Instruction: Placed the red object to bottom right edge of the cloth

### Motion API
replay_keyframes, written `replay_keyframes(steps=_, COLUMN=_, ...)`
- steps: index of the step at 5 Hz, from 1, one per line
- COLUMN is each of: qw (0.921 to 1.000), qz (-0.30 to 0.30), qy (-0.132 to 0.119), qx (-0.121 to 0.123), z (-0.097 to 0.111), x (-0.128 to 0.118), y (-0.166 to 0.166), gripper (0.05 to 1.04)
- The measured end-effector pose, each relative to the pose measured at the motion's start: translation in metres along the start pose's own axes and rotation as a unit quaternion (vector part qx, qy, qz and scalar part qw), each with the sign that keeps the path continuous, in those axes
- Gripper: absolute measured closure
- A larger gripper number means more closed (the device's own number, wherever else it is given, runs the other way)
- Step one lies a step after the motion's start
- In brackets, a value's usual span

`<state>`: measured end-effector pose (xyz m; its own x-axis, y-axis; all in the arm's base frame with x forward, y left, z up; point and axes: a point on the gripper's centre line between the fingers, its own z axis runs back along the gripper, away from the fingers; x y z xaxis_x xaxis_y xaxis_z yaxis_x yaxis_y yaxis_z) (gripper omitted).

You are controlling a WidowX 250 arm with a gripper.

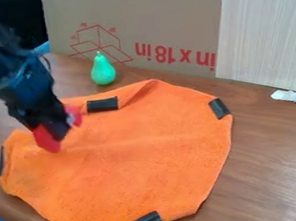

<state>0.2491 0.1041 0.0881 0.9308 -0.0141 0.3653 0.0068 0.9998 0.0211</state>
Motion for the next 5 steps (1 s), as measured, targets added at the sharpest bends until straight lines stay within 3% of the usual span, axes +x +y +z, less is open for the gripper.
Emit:
replay_keyframes(steps=2, qw=0.9994, qz=-0.034, qy=-0.006, qx=0.002, z=-0.007, x=-0.011, y=-0.038, gripper=0.516)
replay_keyframes(steps=5, qw=0.9983, qz=-0.050, qy=0.021, qx=-0.022, z=0.004, x=-0.014, y=-0.060, gripper=0.516)
